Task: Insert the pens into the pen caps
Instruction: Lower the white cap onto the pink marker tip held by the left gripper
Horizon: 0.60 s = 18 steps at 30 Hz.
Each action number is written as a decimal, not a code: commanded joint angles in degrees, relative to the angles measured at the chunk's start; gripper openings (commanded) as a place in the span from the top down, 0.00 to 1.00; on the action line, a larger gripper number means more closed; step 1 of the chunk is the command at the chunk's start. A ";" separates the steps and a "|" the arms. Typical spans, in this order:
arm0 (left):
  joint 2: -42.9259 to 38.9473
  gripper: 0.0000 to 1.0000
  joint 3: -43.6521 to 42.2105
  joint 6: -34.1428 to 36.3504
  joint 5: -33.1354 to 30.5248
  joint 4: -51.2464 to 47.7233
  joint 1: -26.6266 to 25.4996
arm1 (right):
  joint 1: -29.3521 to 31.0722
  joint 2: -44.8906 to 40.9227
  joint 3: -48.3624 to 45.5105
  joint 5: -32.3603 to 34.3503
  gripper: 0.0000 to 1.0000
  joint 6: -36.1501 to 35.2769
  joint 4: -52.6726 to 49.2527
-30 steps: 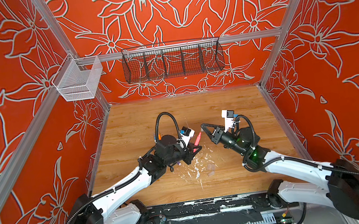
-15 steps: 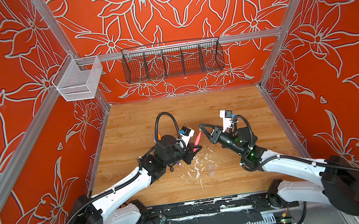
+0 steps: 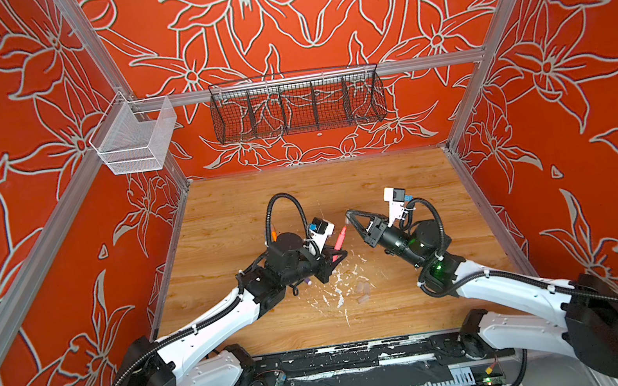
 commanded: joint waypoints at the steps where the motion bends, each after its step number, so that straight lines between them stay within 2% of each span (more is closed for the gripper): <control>1: -1.59 1.00 -0.15 0.99 -0.04 1.99 -0.45 | 0.56 1.15 -0.16 -0.49 1.00 0.87 2.36; 14: -2.71 1.00 -0.97 0.28 -2.58 2.31 -0.45 | 3.79 4.88 -0.02 -0.85 1.00 1.76 5.32; 18: -3.49 1.00 -1.45 -0.38 -4.27 2.43 -0.45 | 8.07 4.06 -3.59 4.36 1.00 0.99 7.14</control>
